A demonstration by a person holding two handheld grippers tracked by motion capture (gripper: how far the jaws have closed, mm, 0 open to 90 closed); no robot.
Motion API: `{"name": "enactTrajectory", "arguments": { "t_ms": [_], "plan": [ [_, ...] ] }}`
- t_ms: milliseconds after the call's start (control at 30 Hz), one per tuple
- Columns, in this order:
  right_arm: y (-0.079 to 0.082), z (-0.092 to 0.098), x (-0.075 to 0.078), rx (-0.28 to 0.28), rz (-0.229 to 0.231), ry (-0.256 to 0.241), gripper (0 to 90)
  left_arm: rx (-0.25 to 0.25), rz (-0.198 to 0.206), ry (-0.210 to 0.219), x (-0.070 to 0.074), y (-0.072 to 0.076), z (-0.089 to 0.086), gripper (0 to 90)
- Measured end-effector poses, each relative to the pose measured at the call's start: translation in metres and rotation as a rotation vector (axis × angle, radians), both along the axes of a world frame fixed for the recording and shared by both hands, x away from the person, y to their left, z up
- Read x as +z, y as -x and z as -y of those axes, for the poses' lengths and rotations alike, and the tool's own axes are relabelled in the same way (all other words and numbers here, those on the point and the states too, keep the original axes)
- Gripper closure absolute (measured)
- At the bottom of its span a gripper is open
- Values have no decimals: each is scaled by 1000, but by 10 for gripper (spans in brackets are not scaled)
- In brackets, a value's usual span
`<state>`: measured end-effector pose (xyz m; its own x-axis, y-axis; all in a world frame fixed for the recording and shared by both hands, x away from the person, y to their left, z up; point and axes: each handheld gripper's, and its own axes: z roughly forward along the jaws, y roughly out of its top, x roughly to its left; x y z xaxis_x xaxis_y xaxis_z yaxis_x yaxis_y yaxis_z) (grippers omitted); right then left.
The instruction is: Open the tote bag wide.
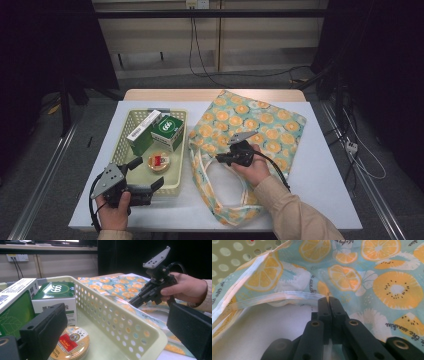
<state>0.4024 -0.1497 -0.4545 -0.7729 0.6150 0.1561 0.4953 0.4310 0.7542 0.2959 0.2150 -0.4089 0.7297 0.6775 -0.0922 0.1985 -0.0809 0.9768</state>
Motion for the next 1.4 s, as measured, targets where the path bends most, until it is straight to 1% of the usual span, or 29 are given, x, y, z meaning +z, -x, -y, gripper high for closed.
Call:
{"name": "enactTrajectory", "arguments": {
  "t_ms": [133,200,300,433,467,500,533,600,633,700,767,833,933,1000,1067,1100,1167,1200,1233,1300,1400],
  "plan": [
    [-1,-1,-1,4,-1,6,895,2,-4,7,-1,0,0,26],
    [-2,-2,-2,-6,-6,6,895,-2,0,-2,-1,-1,-1,26],
    [-5,-3,-2,-13,-6,4,895,-1,-3,3,-1,0,0,25],
    [-6,-5,-2,-8,-6,12,891,-5,-6,1,-1,0,1,25],
    [-6,-5,-1,-7,-9,13,876,-2,-10,4,-1,0,1,26],
    [-6,-5,-1,-3,-9,14,839,-3,-9,2,-1,0,1,26],
    [-6,-5,-1,-8,-5,19,776,-5,-3,-4,-1,0,0,25],
    [-5,-4,1,-10,5,36,667,-4,-2,2,-1,0,0,26],
    [-4,-3,3,-15,9,36,629,-2,-2,3,-1,0,0,26],
    [-2,0,7,-19,-2,23,524,-3,-3,2,-1,0,0,26],
    [2,2,13,-12,11,31,476,-2,-6,6,-1,1,0,26],
    [8,7,20,-9,17,20,414,-3,-6,9,-1,1,0,26],
    [15,14,26,0,32,7,365,-2,-3,6,0,1,0,26],
    [20,18,29,2,27,0,347,1,-5,7,0,2,-1,26],
    [26,22,31,13,34,0,331,-1,-4,3,0,2,-1,26],
    [30,23,31,26,35,-4,331,0,-4,4,0,2,-1,26],
    [37,25,30,31,38,-14,317,1,-5,8,0,1,-1,25],
    [40,26,30,32,33,-17,315,1,-6,6,-1,1,-1,26],
    [43,27,28,30,27,-31,315,1,-6,4,-1,1,-1,25],
    [46,28,27,39,11,-26,312,0,-5,8,-1,1,-1,25],
    [52,28,27,51,13,-28,312,-1,-4,8,0,2,-1,26]
  ]
}}
